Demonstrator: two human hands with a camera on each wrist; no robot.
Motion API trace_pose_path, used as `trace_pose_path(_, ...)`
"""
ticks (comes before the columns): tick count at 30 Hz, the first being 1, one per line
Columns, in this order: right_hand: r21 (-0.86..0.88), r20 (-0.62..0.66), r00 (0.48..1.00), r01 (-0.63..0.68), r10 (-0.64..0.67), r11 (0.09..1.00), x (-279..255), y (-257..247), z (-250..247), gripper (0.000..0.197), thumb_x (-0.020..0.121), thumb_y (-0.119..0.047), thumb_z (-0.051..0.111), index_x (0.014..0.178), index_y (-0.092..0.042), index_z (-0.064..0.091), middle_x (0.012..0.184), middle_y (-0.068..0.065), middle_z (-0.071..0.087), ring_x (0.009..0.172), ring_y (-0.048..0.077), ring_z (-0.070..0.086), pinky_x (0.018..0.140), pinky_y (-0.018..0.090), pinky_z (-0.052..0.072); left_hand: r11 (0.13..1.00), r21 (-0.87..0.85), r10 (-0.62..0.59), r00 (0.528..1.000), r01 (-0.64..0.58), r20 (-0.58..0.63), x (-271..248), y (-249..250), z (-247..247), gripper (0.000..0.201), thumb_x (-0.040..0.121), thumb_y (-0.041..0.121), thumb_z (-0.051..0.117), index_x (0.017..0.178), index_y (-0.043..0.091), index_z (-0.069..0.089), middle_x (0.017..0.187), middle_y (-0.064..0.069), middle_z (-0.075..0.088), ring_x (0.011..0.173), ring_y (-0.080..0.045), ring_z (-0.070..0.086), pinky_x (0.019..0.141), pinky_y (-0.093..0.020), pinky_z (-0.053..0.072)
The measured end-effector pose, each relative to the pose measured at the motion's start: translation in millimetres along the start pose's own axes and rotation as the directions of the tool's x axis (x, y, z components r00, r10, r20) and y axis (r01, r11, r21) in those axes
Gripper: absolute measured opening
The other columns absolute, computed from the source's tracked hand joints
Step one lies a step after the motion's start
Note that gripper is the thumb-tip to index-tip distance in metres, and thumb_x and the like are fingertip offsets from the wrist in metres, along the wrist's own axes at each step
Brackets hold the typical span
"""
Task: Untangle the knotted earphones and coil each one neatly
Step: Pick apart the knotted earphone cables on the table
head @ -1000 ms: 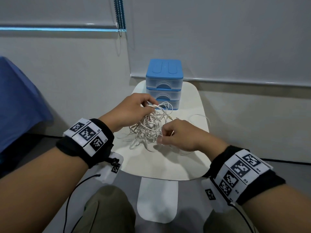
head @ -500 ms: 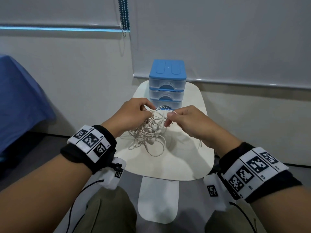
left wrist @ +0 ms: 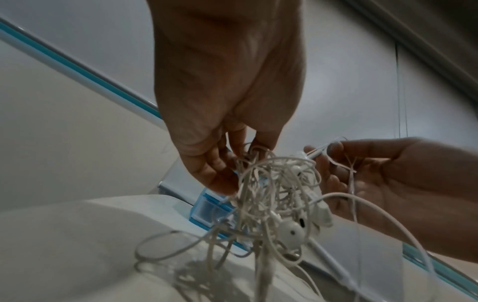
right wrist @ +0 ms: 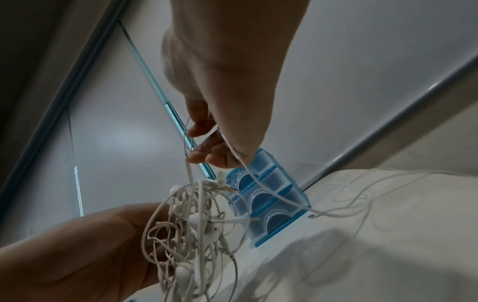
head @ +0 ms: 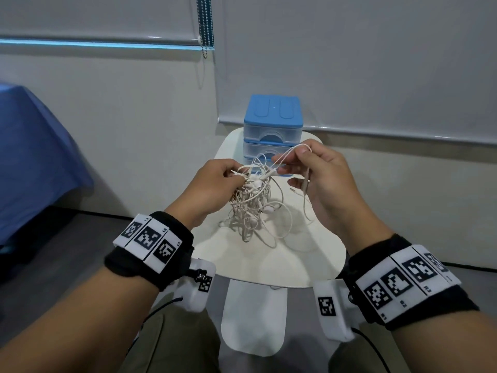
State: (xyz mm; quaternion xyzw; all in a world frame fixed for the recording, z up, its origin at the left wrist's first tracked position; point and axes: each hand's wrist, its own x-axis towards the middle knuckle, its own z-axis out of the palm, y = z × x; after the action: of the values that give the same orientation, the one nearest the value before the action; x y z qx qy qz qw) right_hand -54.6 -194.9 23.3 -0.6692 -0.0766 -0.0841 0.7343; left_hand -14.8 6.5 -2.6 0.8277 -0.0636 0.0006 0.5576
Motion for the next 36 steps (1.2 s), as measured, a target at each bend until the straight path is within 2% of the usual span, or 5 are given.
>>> trace_pose_path(7, 0.315, 0.069, 0.985, -0.169, 0.156, 0.934, -9, 6, -9, 0.017, 0.088, -0.012, 0.036, 0.076, -0.011, 0.048, 0.066, 0.022, 0.060, 0.058, 0.027, 0.052, 0.058, 0.032, 0.040, 0.986, -0.136, 0.075, 0.989, -0.092, -0.124, -28, 6, 12, 0.032, 0.091, 0.002, 0.060, 0.097, 0.027, 0.078, 0.085, -0.006, 0.065, 0.066, -0.016, 0.061, 0.065, -0.034, 0.050)
trace_pose_path(16, -0.087, 0.190, 0.919, -0.334, 0.345, 0.939, -36, 42, -4, 0.049, 0.090, -0.058, 0.062, 0.071, -0.013, 0.068, 0.072, 0.011, 0.060, 0.059, 0.019, 0.054, 0.062, 0.027, 0.044, 0.984, -0.130, 0.095, 0.980, -0.119, -0.175, -56, -15, 31, 0.028, 0.092, 0.007, 0.064, 0.099, 0.032, 0.075, 0.089, -0.005, 0.075, 0.085, -0.033, 0.071, 0.078, -0.049, 0.058)
trace_pose_path(23, -0.137, 0.191, 0.913, -0.338, 0.359, 0.931, -48, 56, -8, 0.025, 0.100, -0.018, 0.062, 0.079, -0.006, 0.068, 0.069, 0.006, 0.061, 0.064, 0.017, 0.054, 0.057, 0.024, 0.041, 0.981, -0.155, 0.096, 0.986, -0.117, -0.137, -63, -20, 35, 0.032, 0.090, 0.008, 0.064, 0.104, 0.036, 0.073, 0.099, -0.008, 0.068, 0.092, -0.028, 0.073, 0.084, -0.051, 0.058)
trace_pose_path(29, 0.016, 0.179, 0.923, -0.350, 0.341, 0.937, -51, 61, -10, 0.030, 0.102, -0.009, 0.052, 0.079, -0.005, 0.071, 0.081, 0.017, 0.061, 0.073, 0.021, 0.055, 0.076, 0.035, 0.041, 0.988, -0.116, 0.098, 0.994, -0.102, -0.044, -66, -25, 32, 0.037, 0.091, 0.019, 0.074, 0.115, 0.046, 0.066, 0.106, 0.003, 0.060, 0.075, -0.017, 0.062, 0.061, -0.030, 0.052)
trace_pose_path(36, 0.052, 0.199, 0.926, -0.338, 0.321, 0.940, -53, 59, -10, 0.024, 0.097, -0.003, 0.049, 0.084, 0.003, 0.067, 0.078, 0.011, 0.064, 0.076, 0.018, 0.056, 0.075, 0.031, 0.043, 0.994, 0.025, 0.106, 0.994, -0.107, 0.038, -61, -28, 32, 0.038, 0.087, 0.032, 0.080, 0.121, 0.044, 0.068, 0.122, 0.007, 0.066, 0.115, -0.008, 0.060, 0.098, -0.027, 0.050)
